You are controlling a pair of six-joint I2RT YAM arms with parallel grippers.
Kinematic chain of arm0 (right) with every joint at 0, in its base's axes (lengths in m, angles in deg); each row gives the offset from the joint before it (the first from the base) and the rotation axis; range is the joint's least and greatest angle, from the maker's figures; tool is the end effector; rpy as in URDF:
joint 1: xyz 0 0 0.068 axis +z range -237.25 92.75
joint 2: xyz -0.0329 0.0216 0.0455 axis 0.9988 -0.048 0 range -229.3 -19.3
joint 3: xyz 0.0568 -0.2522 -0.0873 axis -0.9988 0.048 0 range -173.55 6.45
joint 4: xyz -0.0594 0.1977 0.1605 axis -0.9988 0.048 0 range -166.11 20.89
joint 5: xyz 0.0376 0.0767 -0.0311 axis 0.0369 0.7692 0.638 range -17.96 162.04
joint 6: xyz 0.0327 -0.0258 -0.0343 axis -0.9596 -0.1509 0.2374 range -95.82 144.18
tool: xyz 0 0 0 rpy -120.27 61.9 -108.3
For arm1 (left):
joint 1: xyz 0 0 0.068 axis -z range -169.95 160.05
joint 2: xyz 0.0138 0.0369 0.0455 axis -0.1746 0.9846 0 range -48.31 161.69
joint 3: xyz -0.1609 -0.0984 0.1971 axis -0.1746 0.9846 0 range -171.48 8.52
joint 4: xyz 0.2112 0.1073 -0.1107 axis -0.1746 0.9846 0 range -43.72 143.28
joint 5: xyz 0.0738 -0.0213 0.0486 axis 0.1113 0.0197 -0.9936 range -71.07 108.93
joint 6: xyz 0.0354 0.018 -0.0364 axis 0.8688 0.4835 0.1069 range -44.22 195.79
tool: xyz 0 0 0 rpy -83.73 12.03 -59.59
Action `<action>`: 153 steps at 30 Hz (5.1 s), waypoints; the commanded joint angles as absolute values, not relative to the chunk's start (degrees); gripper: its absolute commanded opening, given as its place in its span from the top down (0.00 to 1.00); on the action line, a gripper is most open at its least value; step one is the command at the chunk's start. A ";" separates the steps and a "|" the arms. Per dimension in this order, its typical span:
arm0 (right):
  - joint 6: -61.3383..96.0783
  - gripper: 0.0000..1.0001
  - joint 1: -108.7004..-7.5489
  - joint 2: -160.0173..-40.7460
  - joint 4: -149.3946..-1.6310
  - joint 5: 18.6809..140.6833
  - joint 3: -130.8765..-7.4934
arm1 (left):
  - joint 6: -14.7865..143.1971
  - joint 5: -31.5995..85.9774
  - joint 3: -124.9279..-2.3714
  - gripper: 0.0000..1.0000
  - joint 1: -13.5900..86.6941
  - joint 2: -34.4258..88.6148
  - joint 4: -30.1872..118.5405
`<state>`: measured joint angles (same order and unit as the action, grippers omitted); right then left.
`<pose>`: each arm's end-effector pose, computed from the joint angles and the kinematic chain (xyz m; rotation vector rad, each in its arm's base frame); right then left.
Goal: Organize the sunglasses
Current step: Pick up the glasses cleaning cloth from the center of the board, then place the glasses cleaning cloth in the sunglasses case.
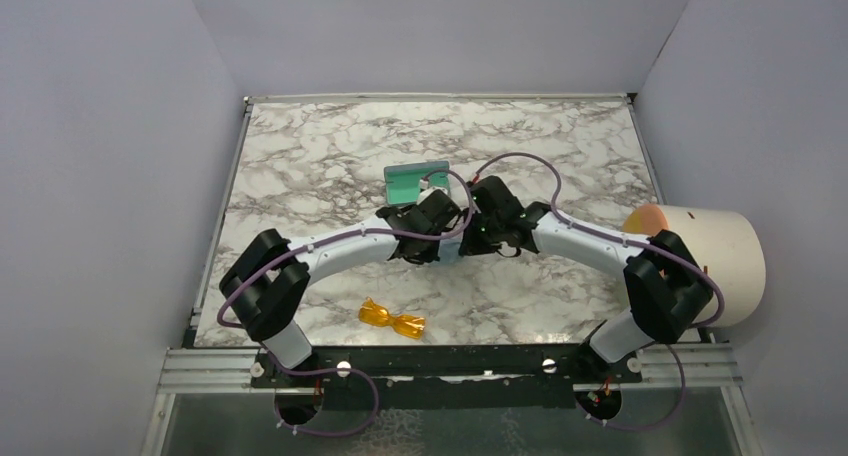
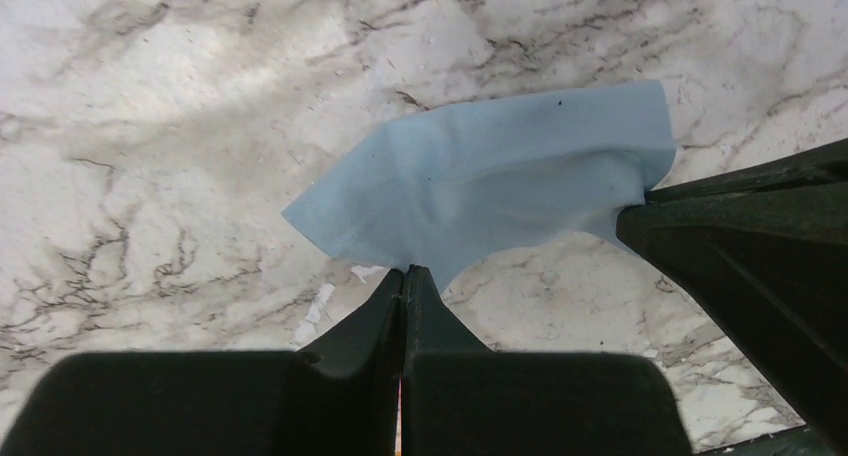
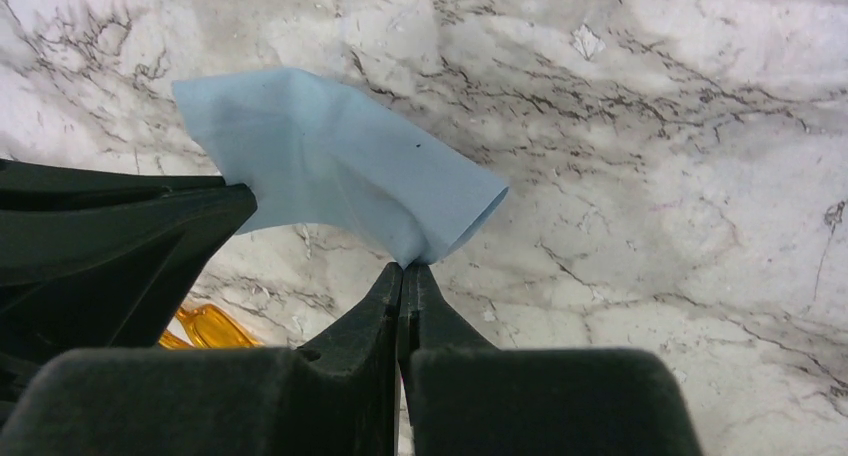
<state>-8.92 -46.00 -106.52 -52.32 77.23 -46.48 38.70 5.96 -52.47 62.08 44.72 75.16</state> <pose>0.2244 0.2011 0.1959 -0.2263 2.6863 0.5634 0.2071 -0.2523 0.2031 0.2632 2.6005 -0.2637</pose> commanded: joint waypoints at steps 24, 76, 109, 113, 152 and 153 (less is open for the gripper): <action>-7.37 0.99 -48.33 -123.96 -57.32 78.85 -64.94 | 48.33 15.38 -58.47 1.00 44.84 48.76 68.45; -1.36 0.99 -54.37 -140.19 -55.61 79.64 -84.34 | 54.04 23.41 -67.02 1.00 32.22 60.49 60.73; 2.15 0.99 -54.33 -139.13 -53.88 80.52 -88.97 | 52.06 20.63 -65.27 1.00 32.42 55.05 60.68; 2.45 0.99 -54.30 -139.04 -53.61 80.34 -89.49 | 52.10 20.45 -65.55 1.00 32.47 54.27 60.76; 3.46 0.99 -54.60 -145.06 -52.69 78.34 -87.50 | 51.50 22.74 -62.38 1.00 32.67 60.80 57.76; 3.48 0.99 -54.56 -145.04 -52.70 78.02 -87.31 | 51.57 22.71 -62.26 1.00 32.64 60.85 57.72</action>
<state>3.50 -54.28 -144.18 -53.13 79.55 -88.64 51.69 21.93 -63.18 32.62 59.72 58.90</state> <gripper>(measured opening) 0.012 0.011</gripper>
